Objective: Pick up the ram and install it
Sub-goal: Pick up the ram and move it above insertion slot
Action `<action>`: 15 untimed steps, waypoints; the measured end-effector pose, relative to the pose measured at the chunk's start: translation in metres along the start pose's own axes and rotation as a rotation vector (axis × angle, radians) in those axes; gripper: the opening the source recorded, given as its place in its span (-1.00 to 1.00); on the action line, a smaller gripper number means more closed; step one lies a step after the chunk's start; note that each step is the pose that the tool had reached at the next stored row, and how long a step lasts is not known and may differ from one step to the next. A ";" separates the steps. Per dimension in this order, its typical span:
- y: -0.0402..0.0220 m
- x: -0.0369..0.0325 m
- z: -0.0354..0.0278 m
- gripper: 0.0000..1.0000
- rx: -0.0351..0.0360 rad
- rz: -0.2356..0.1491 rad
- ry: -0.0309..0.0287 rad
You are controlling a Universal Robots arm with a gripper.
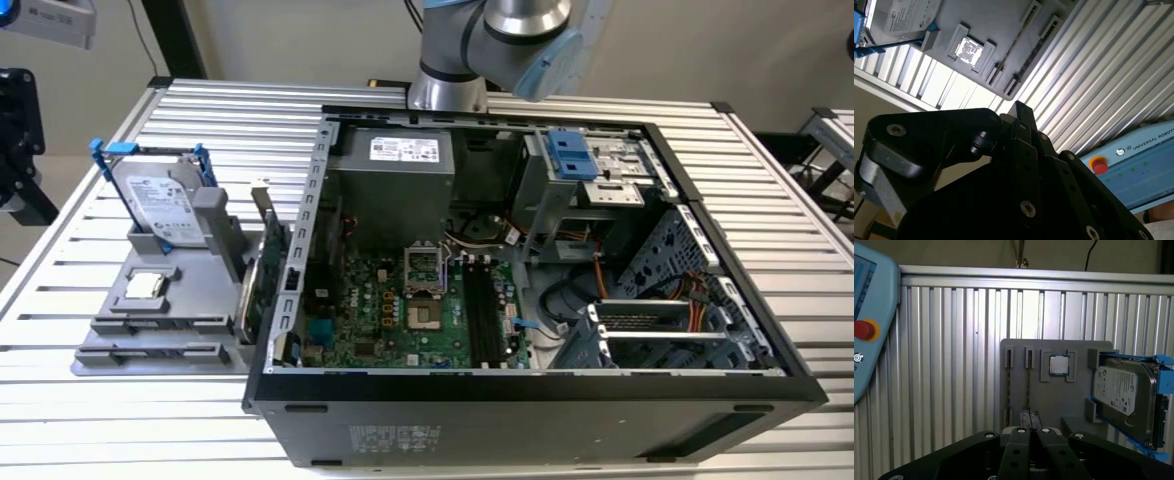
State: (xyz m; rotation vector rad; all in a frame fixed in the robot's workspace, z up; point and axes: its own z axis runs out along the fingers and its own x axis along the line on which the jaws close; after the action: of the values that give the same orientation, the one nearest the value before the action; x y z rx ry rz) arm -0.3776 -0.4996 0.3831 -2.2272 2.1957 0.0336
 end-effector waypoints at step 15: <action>0.0000 0.0000 0.0004 1.00 0.0000 0.000 0.0000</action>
State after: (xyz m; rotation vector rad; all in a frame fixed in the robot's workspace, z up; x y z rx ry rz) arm -0.3776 -0.4996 0.3827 -2.2273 2.1957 0.0337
